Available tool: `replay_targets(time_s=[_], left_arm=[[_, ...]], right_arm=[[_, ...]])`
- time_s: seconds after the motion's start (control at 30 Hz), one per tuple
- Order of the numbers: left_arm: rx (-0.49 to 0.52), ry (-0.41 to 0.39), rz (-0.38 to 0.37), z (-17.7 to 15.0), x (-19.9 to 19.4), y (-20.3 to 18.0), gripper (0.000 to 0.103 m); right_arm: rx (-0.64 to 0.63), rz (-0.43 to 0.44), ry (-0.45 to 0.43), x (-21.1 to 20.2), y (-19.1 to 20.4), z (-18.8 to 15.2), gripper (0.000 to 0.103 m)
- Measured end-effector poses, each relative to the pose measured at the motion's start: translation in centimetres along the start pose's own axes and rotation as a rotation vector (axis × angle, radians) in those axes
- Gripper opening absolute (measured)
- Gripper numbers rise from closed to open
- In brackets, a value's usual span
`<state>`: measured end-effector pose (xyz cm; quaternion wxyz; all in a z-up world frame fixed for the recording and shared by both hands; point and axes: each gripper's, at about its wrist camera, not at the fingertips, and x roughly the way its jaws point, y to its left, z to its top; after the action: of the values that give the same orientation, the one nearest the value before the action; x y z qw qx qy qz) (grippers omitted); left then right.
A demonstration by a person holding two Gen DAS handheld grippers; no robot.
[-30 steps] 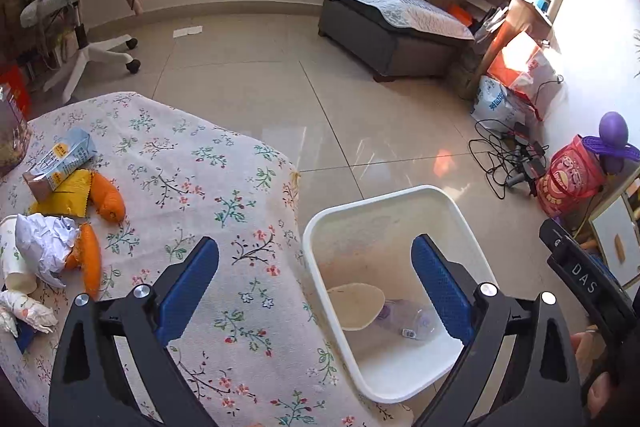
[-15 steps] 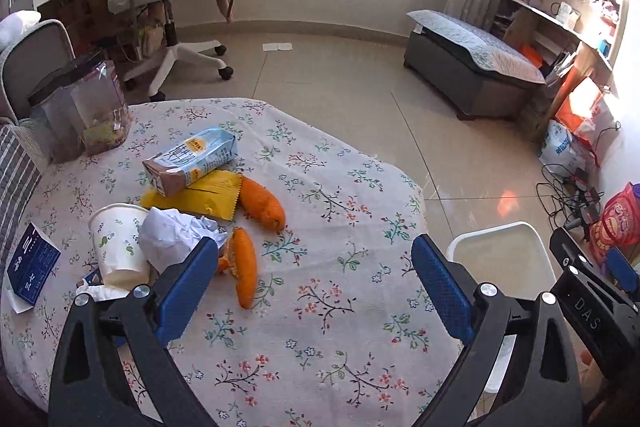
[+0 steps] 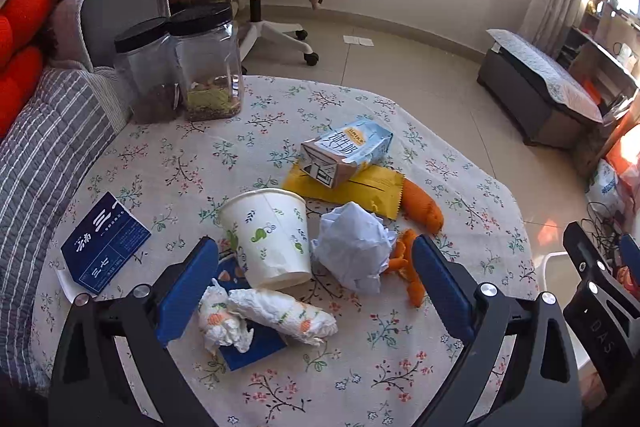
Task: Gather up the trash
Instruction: 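Move both open tools back over the table, then grasp the blue box with the left tool while the right tool grasps the white paper cup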
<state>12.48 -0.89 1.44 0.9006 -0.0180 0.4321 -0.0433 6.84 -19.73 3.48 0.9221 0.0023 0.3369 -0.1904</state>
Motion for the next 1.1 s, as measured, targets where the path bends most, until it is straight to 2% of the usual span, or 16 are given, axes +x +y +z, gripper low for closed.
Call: replay_targets(time_s=[0.13,0.3,0.4,0.5,0.6,0.73,0.9,0.97,1.03,1.07,1.1], left_arm=[[-0.017,0.015,0.058,0.7,0.5,4.0,0.094],[0.017,0.071,0.167,1.7,2.2,9.2,0.094],[0.035,0.137,0.209,2.1,3.7,12.1,0.094],[0.044,0.24,0.204,2.2,5.6,14.6,0.094],[0.081,0.299,0.229,2.5,6.9,16.1,0.094],[0.155,0.364,0.245,2.3,8.3,17.4,0.094],[0.13,0.456,0.203,1.1,10.2,19.1,0.094],[0.153,0.482,0.217,0.6,10.9,19.3,0.091],[0.156,0.507,0.199,0.2,11.4,19.6,0.075],[0.151,0.506,0.188,0.2,11.4,19.7,0.073],[0.143,0.501,0.177,0.3,11.3,19.8,0.065]], right_arm=[[-0.061,0.056,-0.011,-0.6,3.6,0.0,0.096],[-0.127,0.113,-0.015,-1.2,6.9,-0.8,0.096],[-0.165,0.136,-0.001,-1.1,8.2,-1.4,0.096],[-0.206,0.157,0.003,-1.1,9.3,-1.9,0.096],[-0.232,0.185,0.004,-1.1,9.7,-2.3,0.096],[-0.276,0.215,0.047,-0.1,10.3,-3.1,0.096],[-0.322,0.272,0.086,0.5,10.8,-3.6,0.096],[-0.344,0.302,0.103,0.6,11.2,-3.6,0.096],[-0.368,0.326,0.116,0.5,11.8,-3.4,0.096],[-0.378,0.329,0.113,0.3,12.2,-3.1,0.096],[-0.386,0.335,0.109,0.1,12.6,-2.7,0.096]])
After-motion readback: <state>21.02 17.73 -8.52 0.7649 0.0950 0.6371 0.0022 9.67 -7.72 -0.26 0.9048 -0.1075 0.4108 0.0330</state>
